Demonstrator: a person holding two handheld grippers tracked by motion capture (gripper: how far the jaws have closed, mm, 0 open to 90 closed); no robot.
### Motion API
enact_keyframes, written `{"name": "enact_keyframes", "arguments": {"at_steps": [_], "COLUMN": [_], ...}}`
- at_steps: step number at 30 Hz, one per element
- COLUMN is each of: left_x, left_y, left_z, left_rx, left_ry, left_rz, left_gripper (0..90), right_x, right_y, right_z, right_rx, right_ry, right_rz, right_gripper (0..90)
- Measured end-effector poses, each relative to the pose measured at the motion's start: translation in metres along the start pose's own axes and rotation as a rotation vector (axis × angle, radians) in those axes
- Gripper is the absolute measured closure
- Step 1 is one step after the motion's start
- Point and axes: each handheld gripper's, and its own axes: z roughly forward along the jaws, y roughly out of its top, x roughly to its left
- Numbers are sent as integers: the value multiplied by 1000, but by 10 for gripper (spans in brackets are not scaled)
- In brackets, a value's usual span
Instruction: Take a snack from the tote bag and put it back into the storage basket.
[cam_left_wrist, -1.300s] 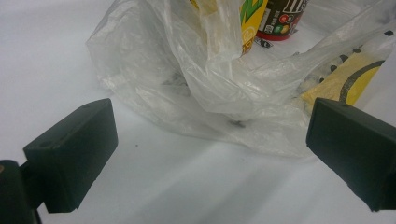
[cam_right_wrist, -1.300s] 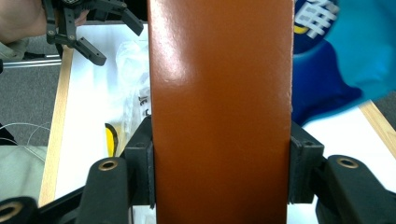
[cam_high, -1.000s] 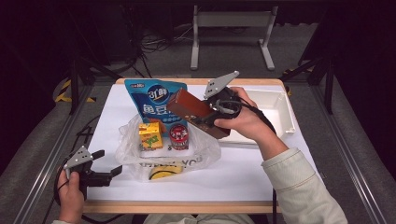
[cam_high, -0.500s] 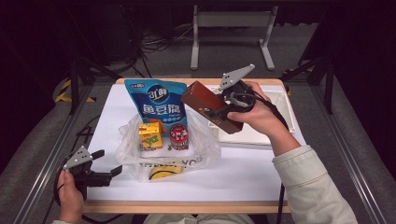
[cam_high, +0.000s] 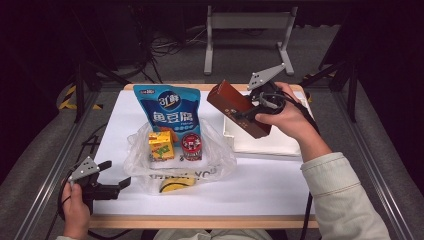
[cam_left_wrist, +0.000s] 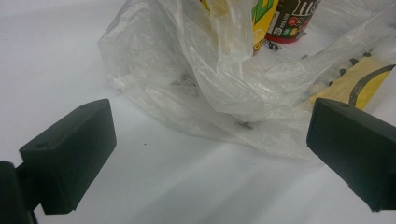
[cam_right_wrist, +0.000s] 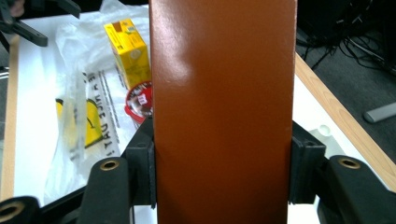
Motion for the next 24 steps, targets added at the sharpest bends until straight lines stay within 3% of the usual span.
{"name": "enact_keyframes", "arguments": {"at_steps": [12, 24], "left_x": [0, -1], "left_y": [-1, -2], "left_z": [0, -2], "left_rx": [0, -10], "left_ry": [-3, 2], "left_rz": [0, 9], "left_gripper": [20, 20], "right_x": [-17, -44], "right_y": [-4, -15], "right_z": [-6, -7], "right_rx": [26, 54], "right_ry": [-30, -68], "right_rz": [10, 29], "right_gripper": [427, 426]}}
